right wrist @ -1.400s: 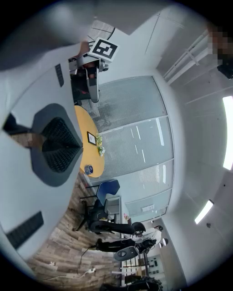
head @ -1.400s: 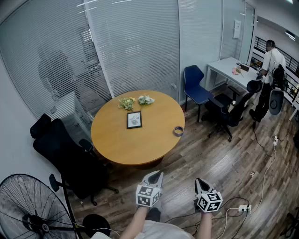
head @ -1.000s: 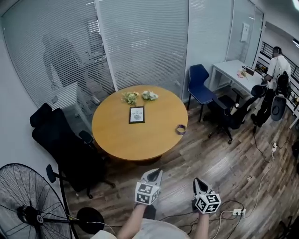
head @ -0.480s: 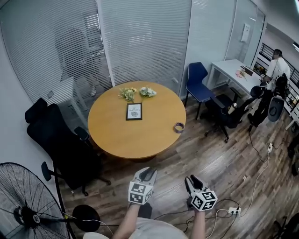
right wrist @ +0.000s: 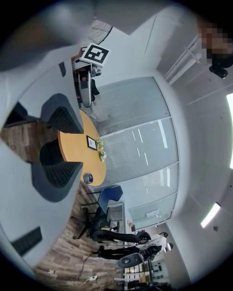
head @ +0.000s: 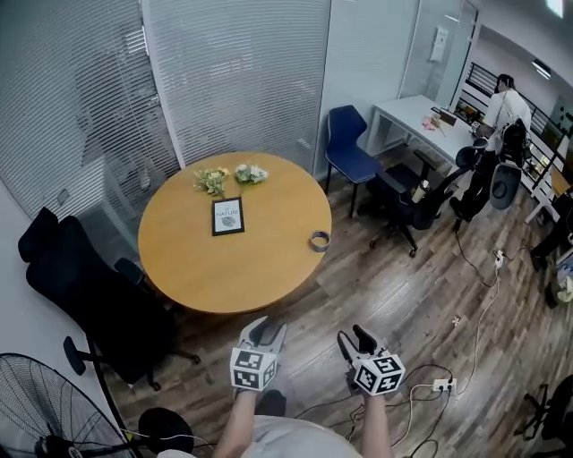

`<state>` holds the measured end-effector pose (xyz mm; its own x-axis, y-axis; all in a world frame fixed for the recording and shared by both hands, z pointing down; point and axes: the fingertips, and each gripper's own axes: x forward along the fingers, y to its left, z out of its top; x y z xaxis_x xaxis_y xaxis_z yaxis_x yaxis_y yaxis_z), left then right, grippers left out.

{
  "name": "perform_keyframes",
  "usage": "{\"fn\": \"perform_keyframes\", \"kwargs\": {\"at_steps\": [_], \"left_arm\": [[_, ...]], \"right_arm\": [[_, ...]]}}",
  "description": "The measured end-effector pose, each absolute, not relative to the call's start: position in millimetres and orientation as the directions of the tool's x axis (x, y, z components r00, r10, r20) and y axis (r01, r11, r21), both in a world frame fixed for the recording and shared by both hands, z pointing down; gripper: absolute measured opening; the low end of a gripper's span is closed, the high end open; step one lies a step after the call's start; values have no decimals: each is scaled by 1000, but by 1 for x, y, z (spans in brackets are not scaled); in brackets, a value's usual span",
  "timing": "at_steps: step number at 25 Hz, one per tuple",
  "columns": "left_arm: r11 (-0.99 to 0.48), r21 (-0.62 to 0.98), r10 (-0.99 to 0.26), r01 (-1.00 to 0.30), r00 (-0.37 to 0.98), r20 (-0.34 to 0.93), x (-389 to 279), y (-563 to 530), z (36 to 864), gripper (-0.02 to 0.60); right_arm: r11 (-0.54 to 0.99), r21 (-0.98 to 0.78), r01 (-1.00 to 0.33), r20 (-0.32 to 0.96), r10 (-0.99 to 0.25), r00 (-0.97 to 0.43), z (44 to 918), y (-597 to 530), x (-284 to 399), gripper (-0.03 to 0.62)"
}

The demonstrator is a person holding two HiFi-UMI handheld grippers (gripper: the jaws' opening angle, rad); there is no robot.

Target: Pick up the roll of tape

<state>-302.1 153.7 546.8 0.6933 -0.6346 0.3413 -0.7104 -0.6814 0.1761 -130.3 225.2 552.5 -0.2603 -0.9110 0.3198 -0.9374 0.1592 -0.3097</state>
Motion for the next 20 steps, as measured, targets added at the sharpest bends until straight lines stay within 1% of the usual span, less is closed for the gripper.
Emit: {"fn": "perform_keyframes", "kwargs": {"at_steps": [6, 10, 15, 20], "left_arm": [[-735, 172, -585, -656, 742, 329, -279, 108, 548, 148], [-771, 168, -545, -614, 773, 324, -269, 76, 547, 148], [-782, 190, -526, -593, 792, 309, -266, 50, 548, 147], [-770, 232, -522, -594, 796, 305, -274, 35, 556, 147]], "right_arm": [[98, -309, -946, 309, -930, -198, 556, 195, -116, 192], [28, -293, -956, 316, -941, -125, 558, 172, -106, 198], [-61, -292, -955, 333, -942, -41, 558, 165, -97, 198], [-84, -285, -955, 389, -921, -35, 574, 159, -104, 199]]}}
